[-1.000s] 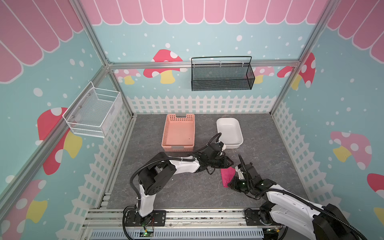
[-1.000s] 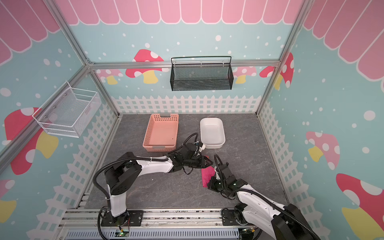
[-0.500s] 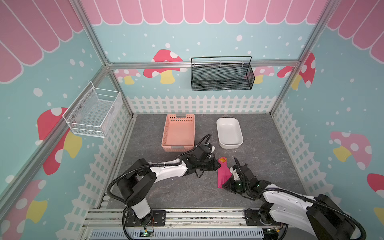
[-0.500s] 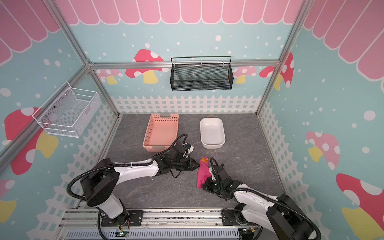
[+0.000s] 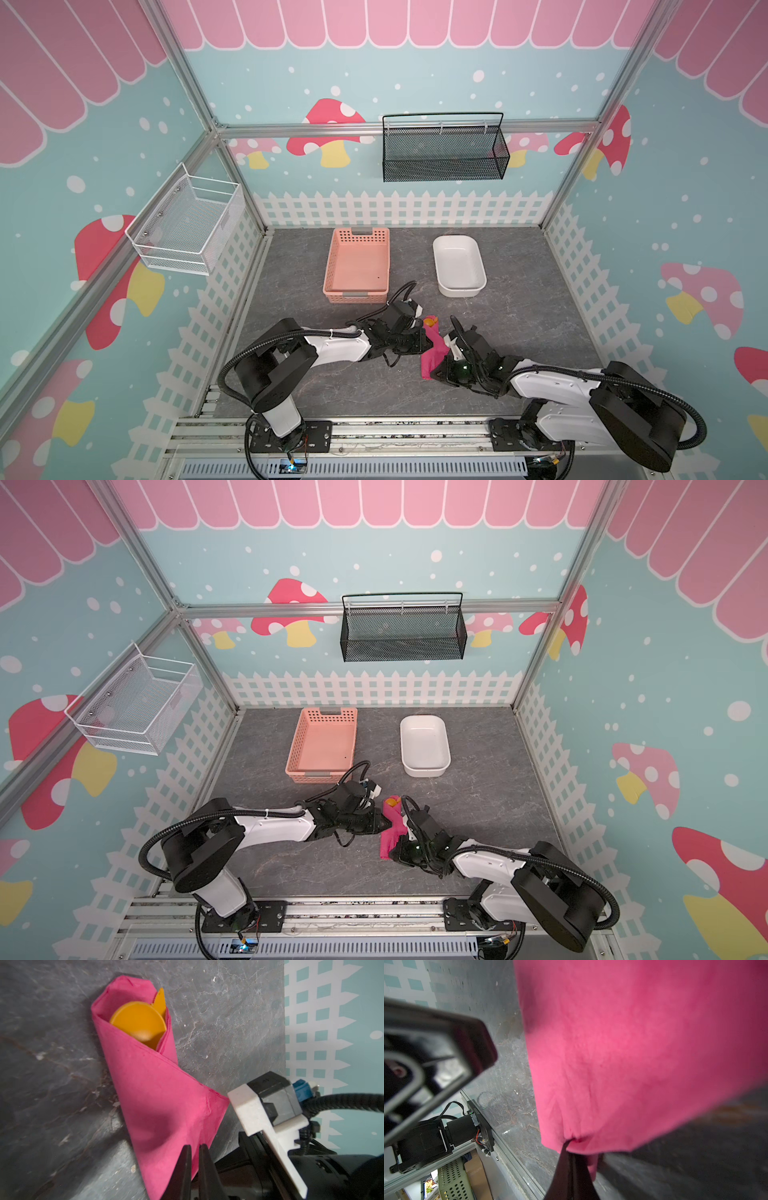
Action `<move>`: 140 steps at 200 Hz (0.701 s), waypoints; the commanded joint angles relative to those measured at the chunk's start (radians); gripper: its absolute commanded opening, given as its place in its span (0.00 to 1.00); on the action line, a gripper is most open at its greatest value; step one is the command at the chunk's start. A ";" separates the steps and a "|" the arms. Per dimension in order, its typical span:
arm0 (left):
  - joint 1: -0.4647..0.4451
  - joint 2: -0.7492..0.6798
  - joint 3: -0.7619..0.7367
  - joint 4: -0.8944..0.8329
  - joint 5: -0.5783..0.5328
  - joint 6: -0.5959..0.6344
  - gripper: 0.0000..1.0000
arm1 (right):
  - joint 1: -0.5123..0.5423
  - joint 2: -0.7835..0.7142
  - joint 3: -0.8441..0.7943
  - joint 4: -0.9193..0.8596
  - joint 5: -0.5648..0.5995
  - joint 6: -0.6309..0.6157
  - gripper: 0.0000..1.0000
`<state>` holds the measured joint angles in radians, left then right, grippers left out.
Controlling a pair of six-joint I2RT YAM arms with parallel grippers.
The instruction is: Place the utensils on the paper napkin and roll it up
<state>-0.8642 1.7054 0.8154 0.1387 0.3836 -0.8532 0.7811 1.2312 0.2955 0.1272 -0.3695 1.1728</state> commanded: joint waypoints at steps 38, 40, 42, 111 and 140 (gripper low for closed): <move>-0.001 0.123 -0.003 0.113 0.078 -0.050 0.11 | 0.011 -0.034 -0.023 -0.058 0.032 0.024 0.01; -0.001 0.126 -0.002 0.114 0.079 -0.051 0.11 | 0.011 -0.035 -0.022 -0.058 0.032 0.024 0.01; -0.001 0.128 -0.002 0.115 0.080 -0.052 0.11 | 0.011 -0.036 -0.023 -0.059 0.032 0.024 0.01; -0.001 0.158 -0.009 0.092 0.072 -0.044 0.10 | -0.062 -0.222 0.025 -0.237 0.061 -0.038 0.33; -0.001 0.158 -0.004 0.087 0.070 -0.040 0.09 | -0.206 -0.320 0.034 -0.305 0.011 -0.148 0.40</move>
<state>-0.8642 1.8355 0.8154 0.2340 0.4568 -0.8902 0.6598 0.9695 0.3012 -0.0811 -0.3367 1.1137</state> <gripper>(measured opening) 0.096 0.379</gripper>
